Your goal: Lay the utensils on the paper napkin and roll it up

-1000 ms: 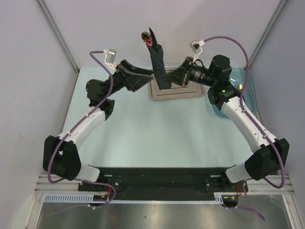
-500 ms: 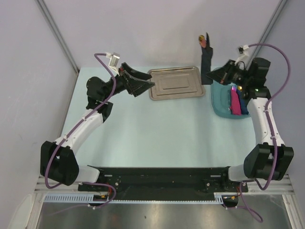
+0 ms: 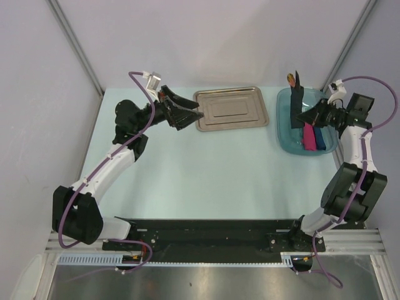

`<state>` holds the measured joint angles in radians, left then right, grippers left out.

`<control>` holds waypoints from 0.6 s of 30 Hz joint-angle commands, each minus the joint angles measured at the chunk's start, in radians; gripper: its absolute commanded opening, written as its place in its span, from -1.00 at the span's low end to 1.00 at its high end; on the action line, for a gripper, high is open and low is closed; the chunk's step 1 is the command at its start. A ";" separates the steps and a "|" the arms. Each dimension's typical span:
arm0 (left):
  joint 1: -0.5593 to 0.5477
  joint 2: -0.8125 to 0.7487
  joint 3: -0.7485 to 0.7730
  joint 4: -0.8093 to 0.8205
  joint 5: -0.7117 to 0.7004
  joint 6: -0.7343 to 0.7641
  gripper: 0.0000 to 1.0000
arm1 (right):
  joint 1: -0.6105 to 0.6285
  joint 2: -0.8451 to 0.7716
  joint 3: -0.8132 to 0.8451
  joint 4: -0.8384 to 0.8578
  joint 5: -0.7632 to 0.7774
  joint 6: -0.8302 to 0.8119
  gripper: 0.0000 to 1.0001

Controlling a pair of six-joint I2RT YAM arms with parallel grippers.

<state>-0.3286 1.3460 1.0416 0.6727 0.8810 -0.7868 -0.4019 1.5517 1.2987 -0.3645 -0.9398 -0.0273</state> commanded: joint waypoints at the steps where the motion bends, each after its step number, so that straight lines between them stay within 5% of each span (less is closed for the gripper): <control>1: 0.006 -0.028 0.009 -0.039 0.030 0.060 0.84 | -0.003 0.025 -0.038 0.093 -0.025 -0.074 -1.00; 18: 0.019 0.030 0.043 -0.102 0.033 0.054 0.85 | -0.029 0.214 -0.058 0.211 0.033 -0.051 -1.00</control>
<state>-0.3210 1.3682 1.0439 0.5636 0.9024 -0.7330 -0.4156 1.7374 1.2076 -0.2253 -0.8997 -0.0647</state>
